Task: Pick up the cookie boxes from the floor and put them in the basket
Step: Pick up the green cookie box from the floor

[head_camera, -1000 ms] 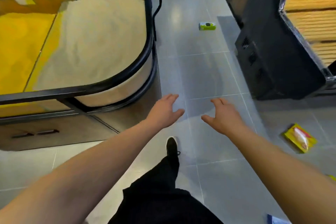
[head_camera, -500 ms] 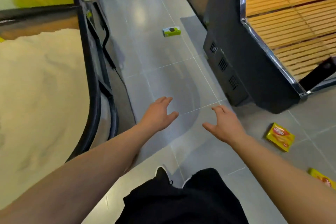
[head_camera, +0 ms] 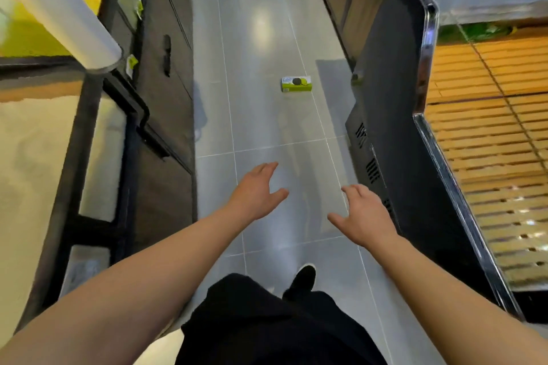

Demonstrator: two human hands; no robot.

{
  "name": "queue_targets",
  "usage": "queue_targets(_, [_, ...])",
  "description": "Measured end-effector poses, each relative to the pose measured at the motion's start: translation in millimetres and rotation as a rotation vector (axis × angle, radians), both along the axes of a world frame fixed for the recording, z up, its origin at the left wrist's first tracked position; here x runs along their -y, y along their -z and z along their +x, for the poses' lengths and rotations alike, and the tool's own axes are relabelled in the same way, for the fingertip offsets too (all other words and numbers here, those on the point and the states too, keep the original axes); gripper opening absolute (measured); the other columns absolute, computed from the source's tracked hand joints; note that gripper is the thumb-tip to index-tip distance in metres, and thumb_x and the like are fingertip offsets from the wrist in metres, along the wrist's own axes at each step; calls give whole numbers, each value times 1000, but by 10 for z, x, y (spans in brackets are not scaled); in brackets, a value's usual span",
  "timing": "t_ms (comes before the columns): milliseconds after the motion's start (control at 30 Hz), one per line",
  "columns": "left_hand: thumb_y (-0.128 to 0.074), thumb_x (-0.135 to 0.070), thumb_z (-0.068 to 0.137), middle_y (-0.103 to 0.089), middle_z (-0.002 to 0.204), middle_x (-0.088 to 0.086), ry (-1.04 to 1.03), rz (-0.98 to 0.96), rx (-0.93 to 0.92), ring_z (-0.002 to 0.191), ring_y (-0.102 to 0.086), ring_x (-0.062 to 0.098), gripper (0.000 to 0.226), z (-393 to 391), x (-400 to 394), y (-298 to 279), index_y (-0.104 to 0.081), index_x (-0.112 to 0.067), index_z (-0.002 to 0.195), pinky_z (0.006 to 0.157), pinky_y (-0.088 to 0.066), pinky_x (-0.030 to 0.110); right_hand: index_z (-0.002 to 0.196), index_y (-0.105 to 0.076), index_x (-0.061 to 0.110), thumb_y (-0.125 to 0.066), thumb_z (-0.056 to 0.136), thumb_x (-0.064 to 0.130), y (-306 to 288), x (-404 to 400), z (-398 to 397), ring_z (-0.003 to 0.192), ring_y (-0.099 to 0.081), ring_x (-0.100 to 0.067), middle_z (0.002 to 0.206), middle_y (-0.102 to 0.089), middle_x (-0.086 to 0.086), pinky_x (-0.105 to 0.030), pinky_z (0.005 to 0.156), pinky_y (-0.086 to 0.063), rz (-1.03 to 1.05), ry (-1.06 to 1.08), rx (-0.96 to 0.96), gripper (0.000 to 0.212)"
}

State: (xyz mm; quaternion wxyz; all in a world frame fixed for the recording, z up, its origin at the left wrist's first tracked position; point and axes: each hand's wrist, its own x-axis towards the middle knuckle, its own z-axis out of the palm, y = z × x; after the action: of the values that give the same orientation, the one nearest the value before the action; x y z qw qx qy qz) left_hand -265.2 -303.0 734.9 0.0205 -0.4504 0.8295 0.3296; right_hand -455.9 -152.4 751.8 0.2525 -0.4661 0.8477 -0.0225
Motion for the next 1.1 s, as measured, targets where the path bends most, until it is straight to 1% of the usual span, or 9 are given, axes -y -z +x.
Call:
queue_targets(67, [-57,-47,89,-31,155,6,-58,7,-11,141,-29,23,74,-246,232,-33,-26,-18,150,114,-24,33,147,-33,17,-59,85,54,-44,360,-350,137,-34,-25,152,-32,-2,-37,110,-32,7,-75,-30,77])
queue_targets(200, [-58,-45,89,-31,154,9,-141,13,-10,141,-30,23,74,-607,802,-21,-27,-15,149,115,-25,33,146,-35,16,-58,86,54,-58,1150,-815,138,-34,-24,152,-34,-4,-38,112,-33,-16,-182,-21,75])
queue_targets(300, [-59,-44,88,-29,155,10,-182,27,-10,142,-29,25,75,-867,1292,57,-27,-16,150,116,-25,35,148,-33,17,-57,87,54,-1,1751,-1134,139,-31,-25,154,-32,-4,-40,113,-32,11,-226,-10,75])
queue_targets(367, [-60,-42,88,-30,155,11,-211,43,-25,142,-29,24,74,-1061,1747,157,-27,-16,150,116,-24,34,148,-32,17,-57,87,53,68,2272,-1404,140,-30,-26,154,-30,-4,-39,113,-31,29,-238,-11,75])
queue_targets(500, [-60,-39,89,-34,153,9,-217,28,-43,140,-32,24,70,-1437,2675,287,-32,-14,148,113,-24,29,147,-34,17,-58,87,53,151,3228,-1833,136,-36,-30,153,-33,-5,-41,111,-34,39,-247,-32,74])
queue_targets(633, [-60,-39,88,-35,153,6,-193,30,-23,139,-34,24,70,-1826,3589,247,-33,-15,147,113,-29,34,146,-36,17,-59,86,53,109,4111,-2192,134,-38,-31,151,-35,-5,-40,111,-35,78,-260,-30,74])
queue_targets(833, [-60,-43,87,-32,154,8,-133,0,19,140,-32,26,72,-2437,4783,181,-31,-18,148,115,-27,34,146,-35,17,-60,85,53,96,5152,-2746,133,-38,-30,150,-36,-4,-41,111,-34,79,-204,-27,75])
queue_targets(967, [-60,-45,86,-31,154,9,-92,8,42,140,-32,26,74,-2950,5536,291,-29,-19,149,113,-25,34,146,-34,19,-62,83,55,243,5840,-3256,135,-37,-29,151,-33,-3,-40,110,-34,104,-164,4,78])
queue_targets(1100, [-60,-46,86,-29,155,8,-66,12,99,141,-30,26,76,-3513,6257,521,-27,-20,149,115,-24,34,144,-37,20,-66,79,55,537,6555,-3857,133,-39,-26,149,-38,-2,-38,107,-37,116,-165,34,79])
